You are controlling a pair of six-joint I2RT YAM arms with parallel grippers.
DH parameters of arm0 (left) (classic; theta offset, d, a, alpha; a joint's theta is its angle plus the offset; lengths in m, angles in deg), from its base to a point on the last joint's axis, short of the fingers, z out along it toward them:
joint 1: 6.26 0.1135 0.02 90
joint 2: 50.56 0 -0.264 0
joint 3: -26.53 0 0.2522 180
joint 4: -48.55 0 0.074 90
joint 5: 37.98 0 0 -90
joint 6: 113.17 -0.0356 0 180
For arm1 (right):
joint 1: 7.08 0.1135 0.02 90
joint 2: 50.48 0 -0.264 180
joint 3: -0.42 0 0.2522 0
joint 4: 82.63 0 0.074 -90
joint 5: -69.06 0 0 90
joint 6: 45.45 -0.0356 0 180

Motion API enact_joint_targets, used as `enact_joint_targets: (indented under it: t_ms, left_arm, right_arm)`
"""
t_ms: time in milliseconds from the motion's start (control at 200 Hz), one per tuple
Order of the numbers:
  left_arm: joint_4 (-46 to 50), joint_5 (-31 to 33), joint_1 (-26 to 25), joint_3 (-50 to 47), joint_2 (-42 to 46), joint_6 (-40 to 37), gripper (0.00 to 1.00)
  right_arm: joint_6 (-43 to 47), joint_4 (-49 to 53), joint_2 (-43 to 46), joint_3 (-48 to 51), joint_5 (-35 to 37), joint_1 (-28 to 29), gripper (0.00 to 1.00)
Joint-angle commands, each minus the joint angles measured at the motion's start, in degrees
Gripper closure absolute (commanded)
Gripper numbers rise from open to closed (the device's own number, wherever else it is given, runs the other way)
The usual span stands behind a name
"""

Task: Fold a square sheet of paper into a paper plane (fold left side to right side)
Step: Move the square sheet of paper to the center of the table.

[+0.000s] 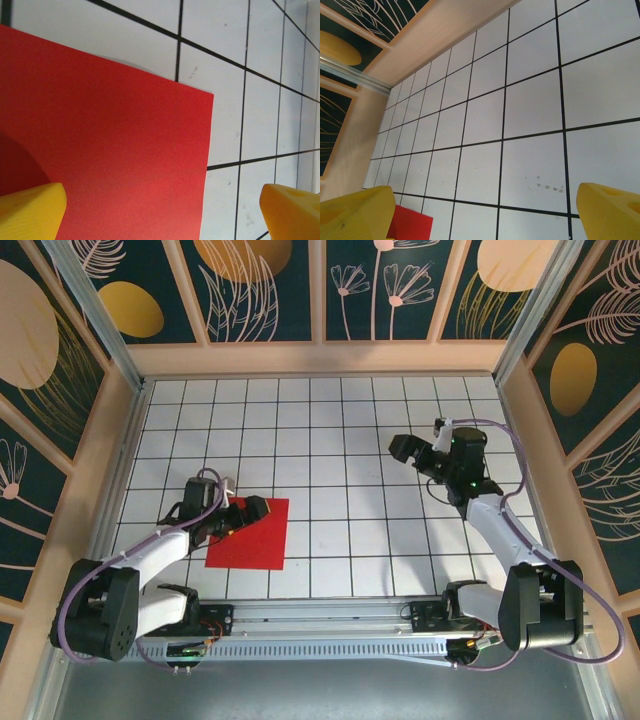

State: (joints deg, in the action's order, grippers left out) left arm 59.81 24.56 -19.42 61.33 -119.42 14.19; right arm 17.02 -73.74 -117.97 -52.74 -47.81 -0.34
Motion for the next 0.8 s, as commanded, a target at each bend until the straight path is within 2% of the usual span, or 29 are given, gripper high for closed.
enact_joint_targets:
  t_ms: [0, 160, 365, 480, 601, 796]
  left_arm:
    - [-1.5, -1.9, -1.8, -1.3, -3.2, 2.0, 0.01]
    - [-6.5, -0.4, -5.9, -1.2, -7.3, 6.4, 0.01]
    - [-15.7, 6.7, -10.9, 0.3, -11.0, 18.0, 0.01]
    - [-16.9, 9.1, -13.1, 4.1, -15.5, 19.8, 0.01]
    - [-21.1, 8.3, -15.0, 7.4, -21.7, 23.1, 0.01]
    - [-21.0, 10.5, -16.6, 13.8, -28.2, 24.3, 0.01]
  right_arm:
    - [0.5, 1.3, -0.7, -2.2, 2.6, 1.0, 0.07]
    - [0.4, 1.9, -0.9, -2.4, 4.5, 1.4, 0.07]
    - [-0.1, 3.1, -0.8, -2.1, 7.0, 1.5, 0.07]
    - [0.2, 3.9, -0.8, -2.1, 7.8, 1.5, 0.07]
    - [0.4, 4.3, -0.9, -2.6, 8.6, 1.5, 0.07]
    - [1.0, 5.5, -0.5, -3.4, 9.2, 1.4, 0.07]
